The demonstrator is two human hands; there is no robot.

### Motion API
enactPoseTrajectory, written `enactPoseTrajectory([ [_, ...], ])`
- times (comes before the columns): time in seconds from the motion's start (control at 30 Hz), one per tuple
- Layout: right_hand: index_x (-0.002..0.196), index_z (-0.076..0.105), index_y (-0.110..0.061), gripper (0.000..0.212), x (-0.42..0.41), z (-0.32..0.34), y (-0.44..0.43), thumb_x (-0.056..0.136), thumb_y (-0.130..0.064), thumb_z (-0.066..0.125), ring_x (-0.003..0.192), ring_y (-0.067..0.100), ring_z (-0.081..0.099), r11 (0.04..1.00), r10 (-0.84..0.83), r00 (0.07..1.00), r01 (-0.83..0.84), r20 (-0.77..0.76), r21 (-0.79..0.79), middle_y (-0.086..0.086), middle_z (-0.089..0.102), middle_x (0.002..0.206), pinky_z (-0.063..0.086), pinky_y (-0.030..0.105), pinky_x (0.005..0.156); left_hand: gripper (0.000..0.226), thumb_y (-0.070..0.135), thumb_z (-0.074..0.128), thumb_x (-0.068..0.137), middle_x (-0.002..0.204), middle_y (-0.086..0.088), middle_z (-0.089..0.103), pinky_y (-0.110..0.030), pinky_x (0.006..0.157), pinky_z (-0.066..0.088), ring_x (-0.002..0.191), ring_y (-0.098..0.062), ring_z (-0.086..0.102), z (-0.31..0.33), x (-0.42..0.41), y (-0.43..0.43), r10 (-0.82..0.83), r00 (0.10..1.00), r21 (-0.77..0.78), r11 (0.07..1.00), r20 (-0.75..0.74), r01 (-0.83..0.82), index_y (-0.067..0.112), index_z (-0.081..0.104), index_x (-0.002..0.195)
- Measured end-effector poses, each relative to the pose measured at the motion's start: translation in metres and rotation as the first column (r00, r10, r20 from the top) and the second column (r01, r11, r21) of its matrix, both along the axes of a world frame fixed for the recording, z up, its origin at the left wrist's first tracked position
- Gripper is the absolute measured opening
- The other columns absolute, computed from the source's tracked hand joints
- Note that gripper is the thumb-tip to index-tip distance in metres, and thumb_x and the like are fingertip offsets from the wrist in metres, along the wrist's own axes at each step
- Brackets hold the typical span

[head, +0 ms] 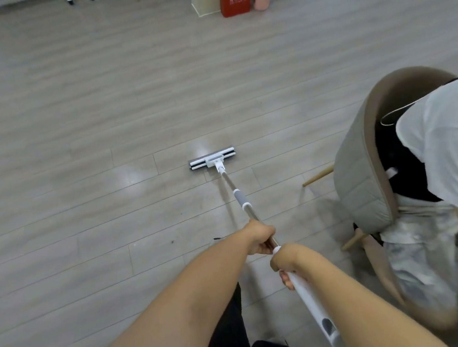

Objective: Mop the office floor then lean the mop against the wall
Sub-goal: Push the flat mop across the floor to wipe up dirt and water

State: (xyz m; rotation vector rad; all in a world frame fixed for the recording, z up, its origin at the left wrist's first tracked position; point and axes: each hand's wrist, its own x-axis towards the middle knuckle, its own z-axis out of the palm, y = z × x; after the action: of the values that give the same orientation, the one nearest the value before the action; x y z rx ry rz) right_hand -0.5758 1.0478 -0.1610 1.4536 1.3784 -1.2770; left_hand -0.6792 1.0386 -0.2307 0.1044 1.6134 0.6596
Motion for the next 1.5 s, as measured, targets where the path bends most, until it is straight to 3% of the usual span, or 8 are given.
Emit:
enactPoseTrajectory([
  [0.1,0.107,0.057,0.0,0.024,-0.011,0.007,0.008,0.098,-0.012,0.038,0.055,0.024,0.059,0.991,0.056,0.996,-0.064,0.07,0.114,0.01,0.062,0.05,0.056,0.029,0.064,0.008,0.006,0.055,0.095,0.084,-0.014,0.057,-0.035,0.061,0.059,0.072,-0.024,0.062,-0.005,-0.004,0.012,0.037,0.997,-0.033,0.999,0.069,-0.035,0.003,0.047,0.093],
  [0.23,0.118,0.061,-0.017,0.028,-0.034,0.002,0.035,0.097,-0.014,0.043,0.098,0.027,0.069,0.946,0.087,0.994,-0.105,0.072,0.307,0.01,0.07,0.107,0.059,0.042,0.092,0.012,0.006,0.052,0.096,0.08,-0.012,0.055,-0.034,0.054,0.051,0.066,-0.023,0.059,-0.017,-0.017,0.045,0.187,0.974,-0.055,0.982,0.129,-0.181,0.002,0.047,0.106],
  [0.33,0.133,0.059,-0.018,0.039,-0.056,-0.009,0.063,0.097,-0.014,0.044,0.112,0.028,0.068,0.933,0.112,0.991,-0.132,0.078,0.335,0.011,0.069,0.121,0.057,0.042,0.094,0.018,0.007,0.05,0.097,0.078,-0.012,0.056,-0.032,0.052,0.051,0.06,-0.022,0.06,-0.027,-0.042,0.075,0.226,0.966,-0.077,0.973,0.126,-0.217,0.002,0.046,0.114],
  [0.57,0.084,0.052,-0.001,0.014,-0.088,0.001,0.132,0.089,-0.008,0.041,0.039,0.021,0.052,0.99,0.082,0.989,-0.095,0.124,0.102,0.009,0.053,0.034,0.042,0.023,0.045,0.013,0.01,0.052,0.096,0.083,-0.014,0.061,-0.037,0.063,0.058,0.071,-0.026,0.066,-0.044,-0.092,0.137,0.081,0.981,-0.111,0.992,0.178,-0.062,0.007,0.044,0.107],
  [0.77,0.101,0.058,0.004,0.02,-0.11,0.03,0.178,0.092,-0.011,0.049,0.042,0.02,0.048,0.998,-0.051,0.996,0.049,0.076,0.029,0.018,0.057,0.066,0.041,0.027,0.047,0.015,0.009,0.051,0.093,0.073,-0.011,0.053,-0.031,0.052,0.056,0.061,-0.021,0.055,-0.026,-0.131,0.185,-0.11,0.976,-0.13,0.982,0.19,0.136,0.009,0.04,0.103],
  [1.03,0.116,0.064,0.016,0.043,-0.21,0.061,0.276,0.098,-0.016,0.04,0.044,0.019,0.051,0.988,0.143,0.988,-0.147,0.065,0.057,0.019,0.066,0.087,0.046,0.029,0.061,0.012,0.007,0.046,0.097,0.067,-0.011,0.048,-0.026,0.043,0.051,0.054,-0.02,0.051,0.005,-0.227,0.288,-0.15,0.985,-0.058,0.986,0.081,0.155,0.011,0.037,0.089],
  [1.23,0.093,0.06,0.0,0.018,-0.26,0.084,0.383,0.096,-0.014,0.049,0.049,0.021,0.053,0.983,0.073,0.997,-0.072,0.004,0.167,0.017,0.066,0.079,0.047,0.027,0.055,0.012,0.007,0.047,0.095,0.071,-0.012,0.051,-0.029,0.047,0.052,0.057,-0.02,0.054,0.034,-0.286,0.397,-0.134,0.99,-0.003,0.991,0.033,0.134,0.012,0.036,0.095],
  [1.5,0.11,0.062,0.012,0.033,-0.311,0.094,0.552,0.095,-0.013,0.048,0.06,0.024,0.054,0.986,0.047,0.994,-0.031,-0.094,0.161,0.019,0.062,0.079,0.046,0.032,0.065,0.017,0.008,0.046,0.095,0.073,-0.012,0.054,-0.029,0.047,0.052,0.051,-0.02,0.058,0.073,-0.345,0.56,-0.105,0.993,0.023,0.994,-0.06,0.107,0.015,0.031,0.101],
])
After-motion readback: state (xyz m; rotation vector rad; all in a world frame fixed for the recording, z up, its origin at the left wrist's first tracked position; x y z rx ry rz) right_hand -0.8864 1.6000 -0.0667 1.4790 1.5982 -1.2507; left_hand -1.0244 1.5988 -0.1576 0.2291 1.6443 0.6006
